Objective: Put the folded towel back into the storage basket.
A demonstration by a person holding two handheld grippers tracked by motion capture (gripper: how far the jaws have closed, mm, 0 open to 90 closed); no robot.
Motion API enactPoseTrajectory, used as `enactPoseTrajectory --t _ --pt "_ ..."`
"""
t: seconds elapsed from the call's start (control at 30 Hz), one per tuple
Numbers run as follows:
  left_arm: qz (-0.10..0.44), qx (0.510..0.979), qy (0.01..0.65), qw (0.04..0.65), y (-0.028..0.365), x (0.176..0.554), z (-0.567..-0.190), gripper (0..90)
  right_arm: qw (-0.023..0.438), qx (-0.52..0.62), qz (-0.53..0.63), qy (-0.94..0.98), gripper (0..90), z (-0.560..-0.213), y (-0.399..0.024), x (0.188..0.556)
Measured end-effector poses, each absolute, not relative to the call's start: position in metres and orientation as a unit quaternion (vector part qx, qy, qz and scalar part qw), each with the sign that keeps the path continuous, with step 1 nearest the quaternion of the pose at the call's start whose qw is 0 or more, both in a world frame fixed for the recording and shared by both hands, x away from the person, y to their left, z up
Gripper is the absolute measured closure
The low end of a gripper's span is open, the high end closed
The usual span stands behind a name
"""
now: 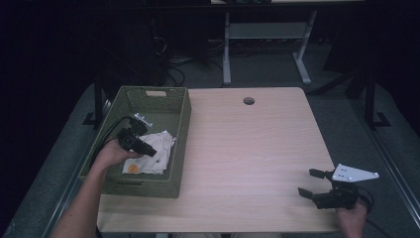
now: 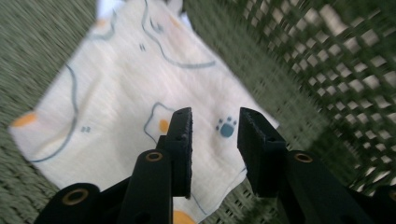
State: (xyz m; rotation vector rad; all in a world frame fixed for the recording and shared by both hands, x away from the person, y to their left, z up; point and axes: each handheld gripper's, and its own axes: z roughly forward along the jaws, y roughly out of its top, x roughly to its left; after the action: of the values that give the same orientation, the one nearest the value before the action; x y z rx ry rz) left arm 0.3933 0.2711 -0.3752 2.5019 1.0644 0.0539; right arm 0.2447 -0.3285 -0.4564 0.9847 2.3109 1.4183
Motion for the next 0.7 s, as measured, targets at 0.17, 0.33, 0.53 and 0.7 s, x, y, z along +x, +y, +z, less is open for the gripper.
enactPoseTrajectory --t 0.17,0.33,0.53,0.7 --pt "0.036 0.884 0.4 0.237 0.276 0.385 -0.367 57.5 0.125 0.337 0.49 0.794 13.5 -0.456 -0.327 0.245" --pt "0.023 0.855 0.42 0.304 0.285 0.376 -0.358 51.2 0.126 0.335 0.496 0.791 13.5 -0.455 -0.327 0.245" --pt "0.002 0.813 0.441 0.38 0.296 0.369 -0.351 41.8 0.125 0.332 0.499 0.79 13.5 -0.454 -0.327 0.245" --pt "-0.013 0.784 0.446 0.431 0.303 0.364 -0.349 38.4 0.123 0.332 0.499 0.791 13.5 -0.455 -0.326 0.245"
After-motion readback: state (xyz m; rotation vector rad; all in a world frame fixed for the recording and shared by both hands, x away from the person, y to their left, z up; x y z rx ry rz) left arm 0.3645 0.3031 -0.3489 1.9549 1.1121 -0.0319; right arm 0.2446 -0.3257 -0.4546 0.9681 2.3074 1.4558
